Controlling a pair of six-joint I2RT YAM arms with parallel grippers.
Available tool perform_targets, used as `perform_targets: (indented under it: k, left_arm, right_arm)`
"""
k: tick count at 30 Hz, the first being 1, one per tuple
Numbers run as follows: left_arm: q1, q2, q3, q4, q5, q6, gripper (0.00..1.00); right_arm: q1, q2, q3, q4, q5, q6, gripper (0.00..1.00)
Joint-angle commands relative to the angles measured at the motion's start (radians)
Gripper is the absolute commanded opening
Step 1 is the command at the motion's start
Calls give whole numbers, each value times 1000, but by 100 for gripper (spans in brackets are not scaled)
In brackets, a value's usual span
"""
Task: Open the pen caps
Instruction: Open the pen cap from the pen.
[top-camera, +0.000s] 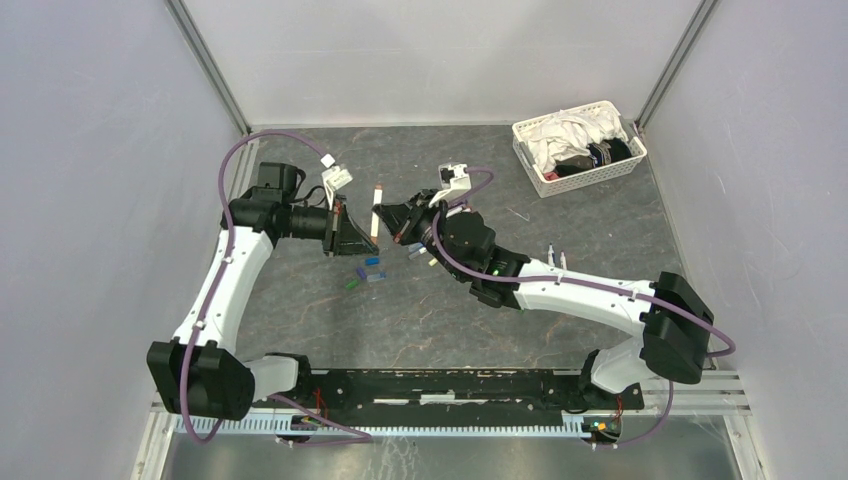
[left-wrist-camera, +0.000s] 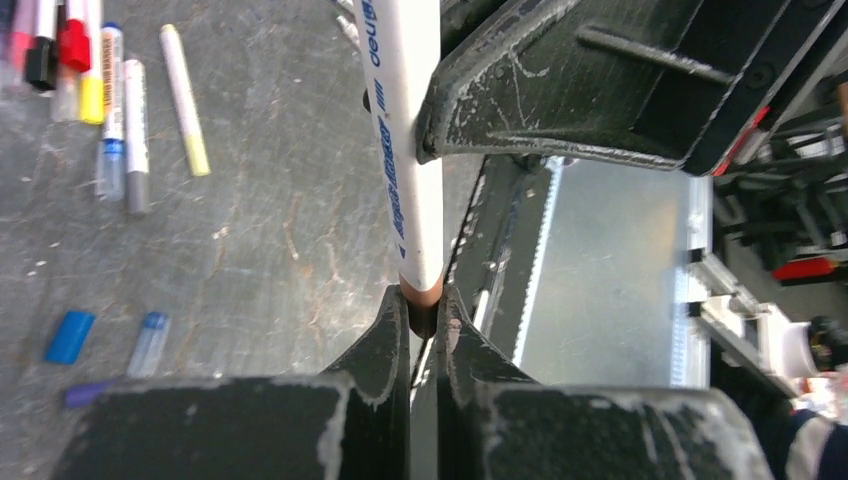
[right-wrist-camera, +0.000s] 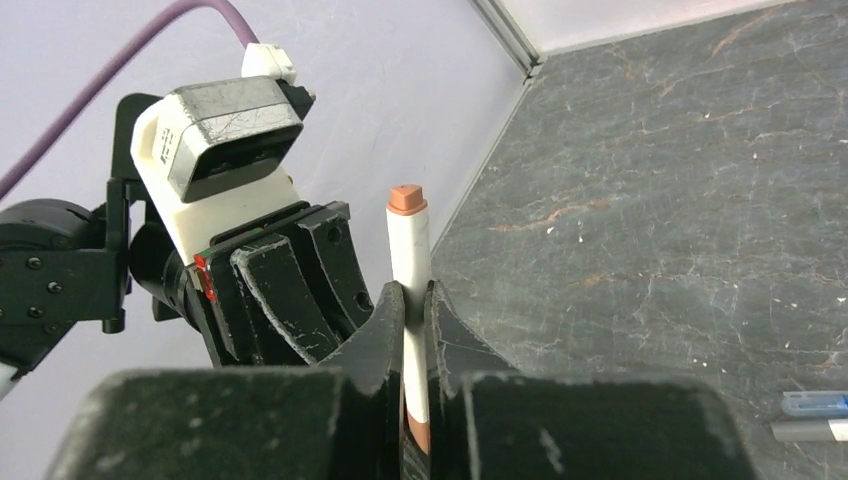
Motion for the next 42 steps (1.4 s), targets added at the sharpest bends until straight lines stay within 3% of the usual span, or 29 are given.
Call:
perform_targets:
  k: [1, 6, 11, 18, 28, 42]
  left_arm:
    - [-6, 9, 57, -123, -111, 205, 2]
    - [-7, 13, 71, -188, -210, 322, 2]
    - [-17, -25, 45, -189, -318, 399, 2]
    - [-58, -51, 44, -219, -450, 493, 2]
    - [-251, -131, 28, -237, -719, 634, 2]
    - [-481, -144, 39, -247, -869, 744, 2]
  right_arm:
    - [10, -33, 32, -9, -33, 4, 11]
    - [-4, -110, 8, -108, -106, -68, 38]
    - [-87, -160, 9, -221, -298, -70, 50]
    - [-215, -177, 31, -310, -588, -57, 55]
    - [-341, -129, 101, -533, -822, -117, 57]
    - [-351, 2, 96, -507, -1188, -125, 60]
